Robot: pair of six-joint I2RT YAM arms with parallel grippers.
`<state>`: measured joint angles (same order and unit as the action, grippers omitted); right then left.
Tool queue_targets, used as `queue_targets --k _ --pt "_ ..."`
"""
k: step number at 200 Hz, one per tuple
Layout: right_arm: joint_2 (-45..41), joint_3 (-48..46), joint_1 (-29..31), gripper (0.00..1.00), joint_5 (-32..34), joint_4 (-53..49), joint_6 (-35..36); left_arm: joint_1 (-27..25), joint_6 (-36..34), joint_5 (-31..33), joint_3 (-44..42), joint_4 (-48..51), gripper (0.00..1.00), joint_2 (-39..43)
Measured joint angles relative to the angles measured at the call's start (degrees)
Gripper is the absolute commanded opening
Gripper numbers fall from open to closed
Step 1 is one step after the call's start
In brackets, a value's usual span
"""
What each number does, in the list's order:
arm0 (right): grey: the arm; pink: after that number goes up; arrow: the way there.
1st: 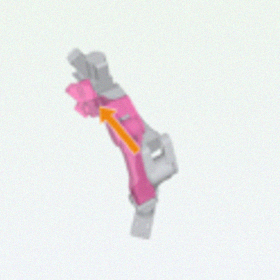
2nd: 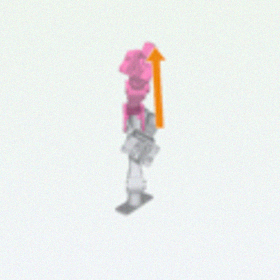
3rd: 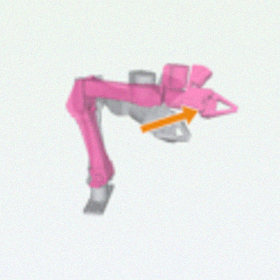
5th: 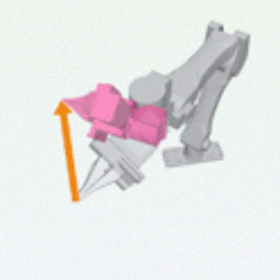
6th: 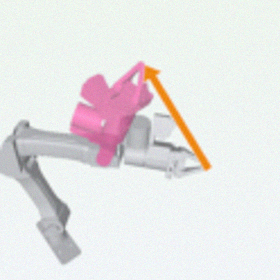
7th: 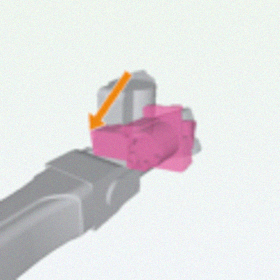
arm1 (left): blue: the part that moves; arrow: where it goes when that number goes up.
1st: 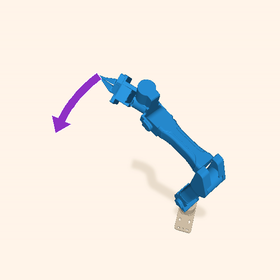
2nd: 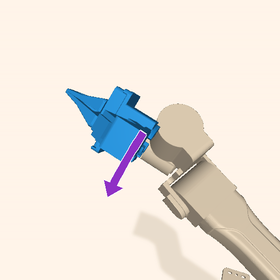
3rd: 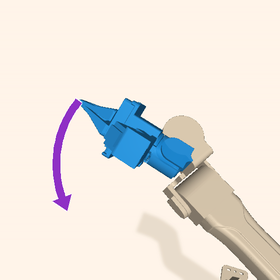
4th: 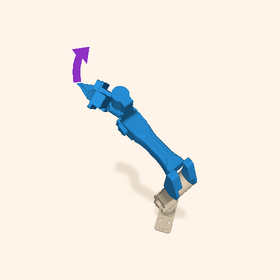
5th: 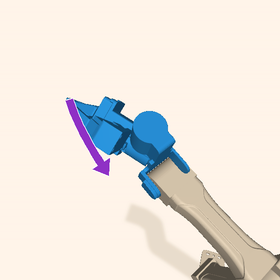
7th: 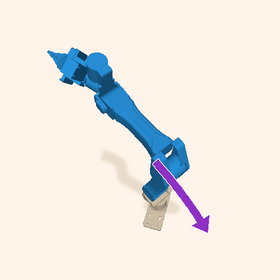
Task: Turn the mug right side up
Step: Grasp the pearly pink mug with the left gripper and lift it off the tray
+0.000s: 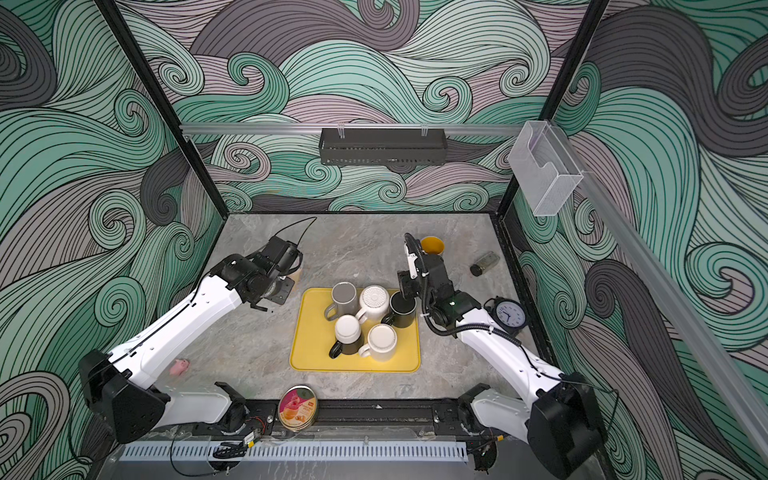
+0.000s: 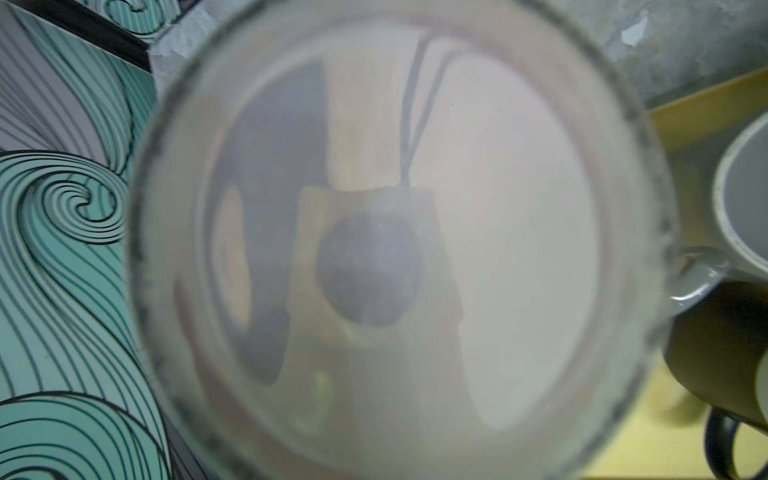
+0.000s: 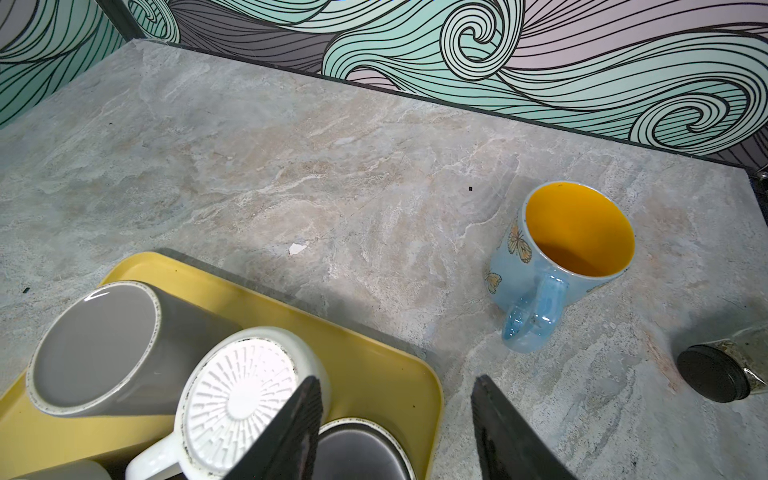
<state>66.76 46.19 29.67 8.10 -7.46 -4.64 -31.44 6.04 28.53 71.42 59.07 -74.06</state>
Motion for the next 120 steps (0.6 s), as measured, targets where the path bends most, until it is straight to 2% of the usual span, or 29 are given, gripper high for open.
queue_targets --k 29,61,95,120 --pt "-0.1 0.0 0.0 0.59 0.5 -0.1 -0.7 -0.3 -0.1 3.1 -4.7 -4.3 0.0 5.7" --pt "-0.5 0.0 0.0 0.59 0.6 0.1 -1.4 -0.6 0.3 1.2 -5.5 -8.7 0.0 10.0" --pt "-0.5 0.0 0.0 0.6 -0.9 0.1 -2.3 -0.6 2.6 -6.9 -3.8 -13.3 0.0 12.6" --pt "-0.5 0.1 0.0 0.61 -4.3 0.0 -3.6 -0.6 6.1 -17.5 -3.8 -20.3 0.0 14.4"
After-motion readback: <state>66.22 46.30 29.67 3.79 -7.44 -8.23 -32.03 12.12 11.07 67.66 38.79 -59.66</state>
